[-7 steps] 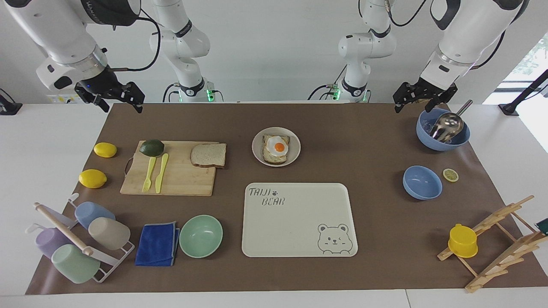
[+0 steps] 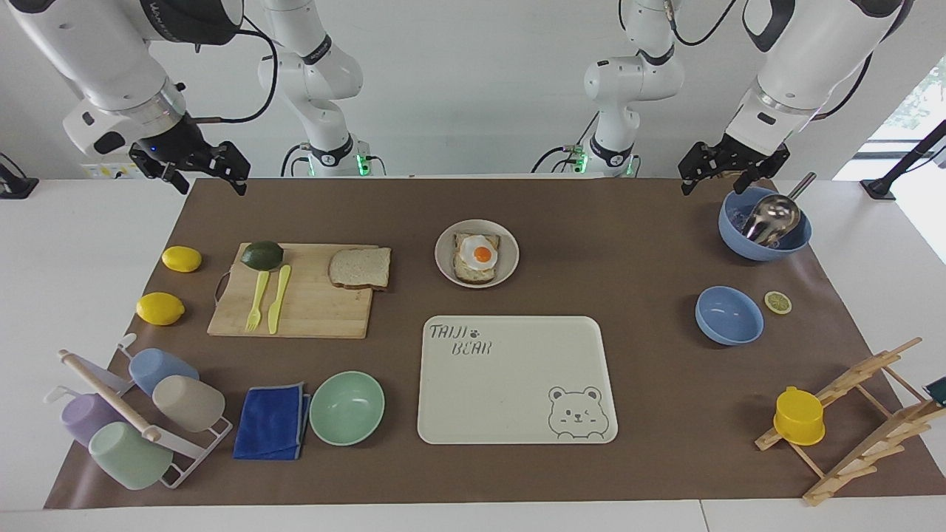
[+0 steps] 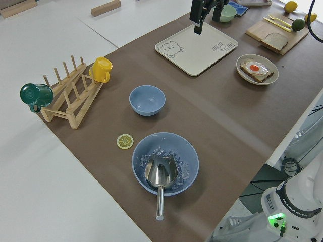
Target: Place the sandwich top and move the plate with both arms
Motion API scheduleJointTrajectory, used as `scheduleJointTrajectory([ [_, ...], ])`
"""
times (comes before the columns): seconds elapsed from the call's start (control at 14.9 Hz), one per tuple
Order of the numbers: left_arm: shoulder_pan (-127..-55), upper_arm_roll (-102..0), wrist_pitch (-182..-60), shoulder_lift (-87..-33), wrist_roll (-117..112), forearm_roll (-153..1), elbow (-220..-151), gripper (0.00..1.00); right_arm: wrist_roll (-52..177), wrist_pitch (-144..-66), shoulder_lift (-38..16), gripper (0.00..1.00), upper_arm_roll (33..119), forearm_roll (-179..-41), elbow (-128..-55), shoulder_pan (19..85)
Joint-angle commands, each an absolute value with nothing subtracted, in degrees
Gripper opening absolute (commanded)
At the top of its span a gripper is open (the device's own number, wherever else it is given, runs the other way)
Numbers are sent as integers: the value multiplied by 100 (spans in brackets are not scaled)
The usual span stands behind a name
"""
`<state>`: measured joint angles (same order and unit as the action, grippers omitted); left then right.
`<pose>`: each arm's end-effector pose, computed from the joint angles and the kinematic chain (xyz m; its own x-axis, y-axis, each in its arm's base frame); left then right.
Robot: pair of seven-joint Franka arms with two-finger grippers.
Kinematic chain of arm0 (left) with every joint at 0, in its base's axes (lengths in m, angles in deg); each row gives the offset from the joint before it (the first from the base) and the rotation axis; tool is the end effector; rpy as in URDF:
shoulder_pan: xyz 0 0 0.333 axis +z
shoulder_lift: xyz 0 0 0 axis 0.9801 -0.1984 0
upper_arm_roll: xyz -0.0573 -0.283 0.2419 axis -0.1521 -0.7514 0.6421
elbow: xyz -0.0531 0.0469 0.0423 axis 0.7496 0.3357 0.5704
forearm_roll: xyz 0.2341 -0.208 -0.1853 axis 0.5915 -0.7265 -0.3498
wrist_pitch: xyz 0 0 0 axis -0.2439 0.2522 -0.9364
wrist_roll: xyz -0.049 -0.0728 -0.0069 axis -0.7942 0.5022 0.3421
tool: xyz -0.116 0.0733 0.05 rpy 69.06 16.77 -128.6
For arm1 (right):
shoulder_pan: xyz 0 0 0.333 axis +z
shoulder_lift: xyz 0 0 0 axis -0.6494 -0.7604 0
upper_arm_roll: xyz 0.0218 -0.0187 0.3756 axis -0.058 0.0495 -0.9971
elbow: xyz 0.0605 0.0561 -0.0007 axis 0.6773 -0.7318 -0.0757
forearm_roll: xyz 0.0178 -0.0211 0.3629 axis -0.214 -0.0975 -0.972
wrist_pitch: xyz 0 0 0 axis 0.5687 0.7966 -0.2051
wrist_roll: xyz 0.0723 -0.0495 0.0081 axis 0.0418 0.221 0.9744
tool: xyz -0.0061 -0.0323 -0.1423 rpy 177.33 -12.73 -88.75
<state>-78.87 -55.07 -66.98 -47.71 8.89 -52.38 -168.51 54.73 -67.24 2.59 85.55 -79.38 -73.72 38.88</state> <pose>0.4907 -0.0688 0.6446 0.9943 -0.0552 -0.0917 -0.0539 -0.9984 0.0163 0.5097 -0.0344 0.6450 0.9875 -0.0560 -0.1475 -0.0564 -0.9984 0.0016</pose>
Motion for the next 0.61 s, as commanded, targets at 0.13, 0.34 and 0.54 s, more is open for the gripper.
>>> scheduleJointTrajectory([
  [0.13, -7803, -5564, -6636, -4697, 961, -5227, -16900, 100, 5786, -6808, 420, 100, 8489, -7897, -7603, 3926],
  [0.34, -7803, -5564, -6636, -4697, 961, -5227, -16900, 100, 5972, -7054, 358, 100, 8444, -7432, -7594, 4382],
  [0.54, -7811, -5564, -6636, -4706, 961, -5227, -16909, 100, 5157, -7080, 43, 100, 8322, -7414, -7559, 4751],
])
